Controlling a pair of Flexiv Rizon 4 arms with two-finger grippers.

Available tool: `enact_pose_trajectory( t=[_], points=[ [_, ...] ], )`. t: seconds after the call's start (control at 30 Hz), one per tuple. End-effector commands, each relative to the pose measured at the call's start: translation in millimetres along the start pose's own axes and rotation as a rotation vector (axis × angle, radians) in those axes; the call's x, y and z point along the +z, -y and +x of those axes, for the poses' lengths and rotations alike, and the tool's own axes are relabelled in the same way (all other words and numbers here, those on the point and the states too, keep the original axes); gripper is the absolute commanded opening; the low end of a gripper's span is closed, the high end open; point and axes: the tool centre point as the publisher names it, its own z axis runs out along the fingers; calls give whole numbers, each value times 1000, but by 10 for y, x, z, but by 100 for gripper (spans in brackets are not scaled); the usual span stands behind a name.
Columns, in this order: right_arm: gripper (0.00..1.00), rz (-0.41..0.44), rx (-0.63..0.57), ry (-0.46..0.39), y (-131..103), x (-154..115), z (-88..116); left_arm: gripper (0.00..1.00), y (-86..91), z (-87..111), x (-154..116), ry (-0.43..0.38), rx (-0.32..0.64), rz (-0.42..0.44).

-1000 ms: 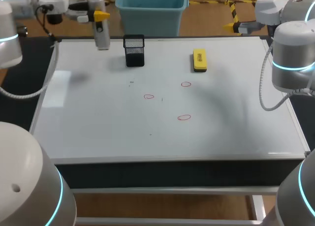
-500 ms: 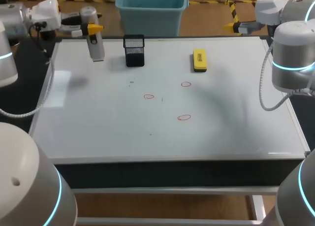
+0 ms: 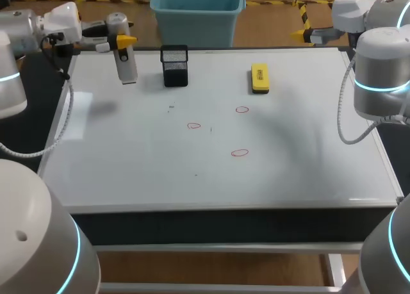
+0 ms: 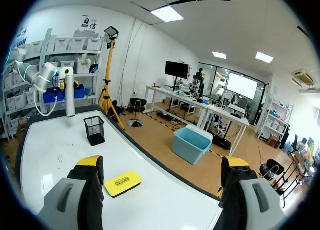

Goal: Pick up the inspection probe, press it on each red-marked spot on the whiteboard one by one, put down the probe, pick up the eraser, and wipe off all the red marks.

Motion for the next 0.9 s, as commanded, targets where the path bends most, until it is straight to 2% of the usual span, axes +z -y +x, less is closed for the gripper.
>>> enact_pose_trajectory(
  t=[0.03, 0.17, 0.3, 0.37, 0.43, 0.5, 0.77, 0.83, 0.9],
  points=[
    [100, 1, 0, -1, 0, 0, -6, 0, 9, 6, 3, 3, 1, 1],
    [100, 1, 0, -1, 0, 0, -6, 0, 9, 6, 3, 3, 1, 1],
    [100, 116, -73, -239, 27, 238, 16, 0, 9, 6, 3, 3, 1, 1],
    [100, 172, -122, -374, 43, 355, 113, 0, 9, 6, 3, 3, 1, 1],
    [100, 236, -177, -471, 87, 448, 200, 0, 9, 6, 3, 3, 1, 1],
    [100, 340, -291, -576, 159, 523, 294, 0, 9, 6, 3, 3, 1, 1],
    [100, 561, -524, -856, 339, 605, 498, 0, 9, 6, 3, 3, 1, 1],
    [100, 620, -609, -945, 371, 607, 564, 0, 9, 6, 3, 3, 1, 1],
    [100, 686, -698, -997, 415, 613, 622, 0, 9, 6, 3, 3, 1, 1]
  ],
)
